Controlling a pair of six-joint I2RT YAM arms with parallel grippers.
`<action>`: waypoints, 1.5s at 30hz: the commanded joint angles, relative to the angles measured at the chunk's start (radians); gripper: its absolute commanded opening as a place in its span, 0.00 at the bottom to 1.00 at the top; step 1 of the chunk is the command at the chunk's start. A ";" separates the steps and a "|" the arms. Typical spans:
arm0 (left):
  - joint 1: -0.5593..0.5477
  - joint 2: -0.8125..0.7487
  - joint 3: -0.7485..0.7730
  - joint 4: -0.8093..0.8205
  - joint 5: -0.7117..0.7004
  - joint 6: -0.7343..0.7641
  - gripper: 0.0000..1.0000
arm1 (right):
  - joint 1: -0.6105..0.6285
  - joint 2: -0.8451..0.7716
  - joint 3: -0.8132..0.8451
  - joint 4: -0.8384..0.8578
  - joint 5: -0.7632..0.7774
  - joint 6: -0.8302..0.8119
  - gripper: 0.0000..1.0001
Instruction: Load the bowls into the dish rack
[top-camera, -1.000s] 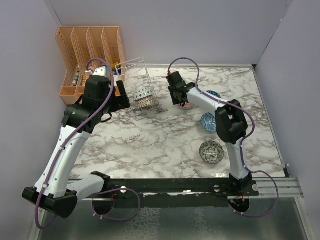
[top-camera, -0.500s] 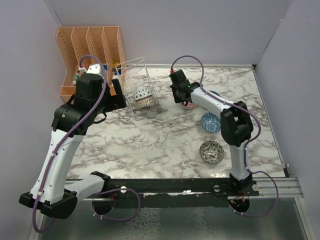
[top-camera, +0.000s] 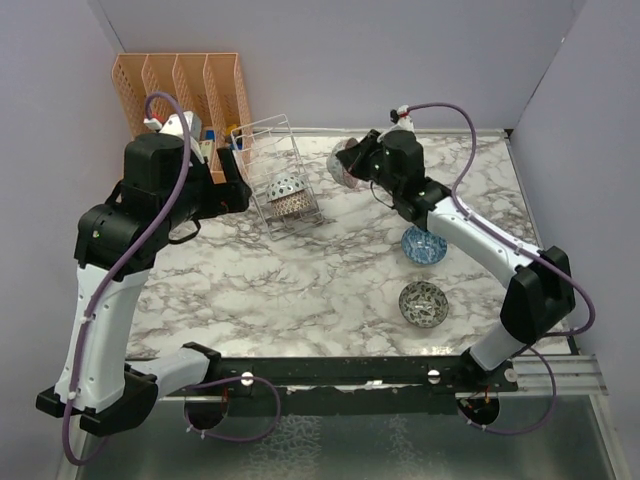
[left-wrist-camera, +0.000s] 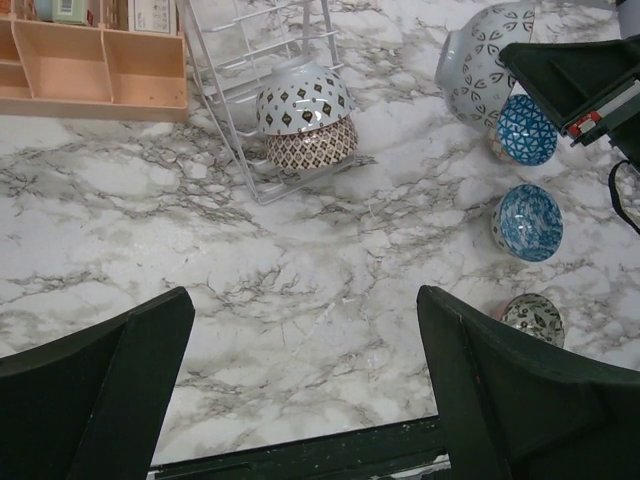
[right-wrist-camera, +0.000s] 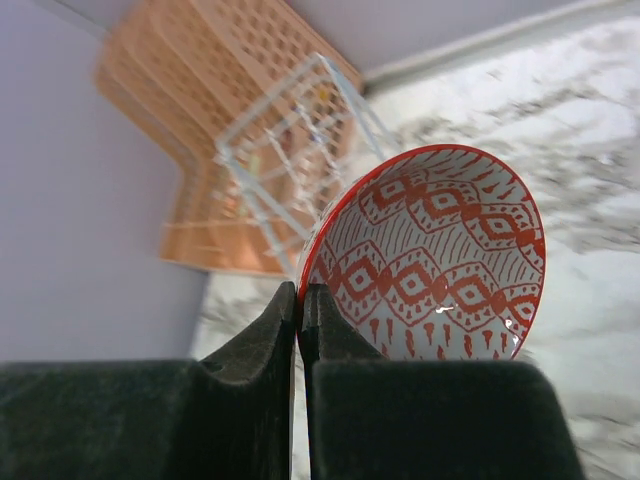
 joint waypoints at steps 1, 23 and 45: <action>-0.003 -0.019 0.085 -0.059 0.041 0.038 0.97 | 0.058 -0.034 -0.074 0.481 0.095 0.278 0.01; -0.003 -0.102 0.054 -0.138 0.084 0.097 0.99 | 0.350 0.579 0.307 1.193 0.710 0.322 0.01; -0.018 -0.113 0.010 -0.143 0.086 0.146 0.99 | 0.358 0.743 0.346 1.115 0.795 0.579 0.01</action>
